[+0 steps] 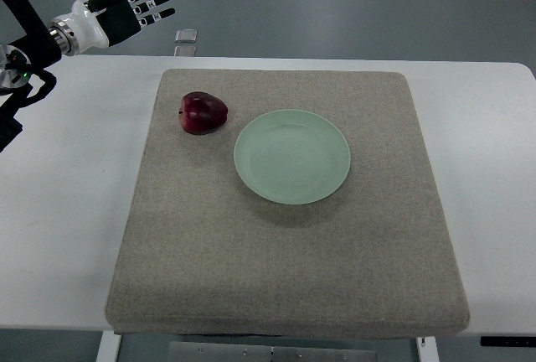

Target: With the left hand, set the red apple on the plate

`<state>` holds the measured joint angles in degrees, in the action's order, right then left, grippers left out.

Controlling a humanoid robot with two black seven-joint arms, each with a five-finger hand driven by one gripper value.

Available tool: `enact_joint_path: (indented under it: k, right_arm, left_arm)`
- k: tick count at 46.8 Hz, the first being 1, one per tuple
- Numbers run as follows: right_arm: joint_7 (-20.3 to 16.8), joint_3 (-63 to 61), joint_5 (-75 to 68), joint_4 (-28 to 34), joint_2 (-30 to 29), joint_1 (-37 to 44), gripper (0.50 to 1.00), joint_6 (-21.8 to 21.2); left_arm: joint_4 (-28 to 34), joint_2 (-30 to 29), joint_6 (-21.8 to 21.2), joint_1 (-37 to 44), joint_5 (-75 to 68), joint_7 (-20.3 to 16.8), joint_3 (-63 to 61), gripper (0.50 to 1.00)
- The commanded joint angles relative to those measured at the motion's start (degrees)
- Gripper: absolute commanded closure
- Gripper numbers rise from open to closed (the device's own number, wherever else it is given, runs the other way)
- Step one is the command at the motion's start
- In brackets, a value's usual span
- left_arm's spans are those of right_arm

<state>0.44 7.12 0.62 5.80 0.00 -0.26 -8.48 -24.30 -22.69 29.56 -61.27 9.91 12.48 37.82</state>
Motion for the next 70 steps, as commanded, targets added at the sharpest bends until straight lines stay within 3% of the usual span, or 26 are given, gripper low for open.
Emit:
enact_joint_path:
  k: [1,39,55,66,70]
  right_arm:
    - [0.00,0.00,0.00,0.00,0.00,0.00,0.536,0.04]
    - [0.00,0.00,0.00,0.00,0.00,0.00,0.536,0.04]
    - [0.00,0.00,0.00,0.00,0.00,0.00,0.536,-0.05]
    - [0.00,0.00,0.00,0.00,0.00,0.00,0.536,-0.05]
    - [0.00,0.00,0.00,0.00,0.00,0.00,0.536,0.04]
  left_arm:
    - [0.05,0.01,-0.03,-0.08,0.02,0.00,-0.03,0.501]
    - [1.10,-4.21,0.06,-3.85,-1.20,-0.88,-0.03,0.504]
    - [1.89,-4.65,0.32,-8.16,-25.28,-1.14,0.06,0.504]
    - [-0.74,-4.74,5.44,-8.86,-38.37,-1.14,-0.82,0.504]
    - [-2.41,-4.91,5.44,-9.39,-43.21,-1.58,-1.00,0.504]
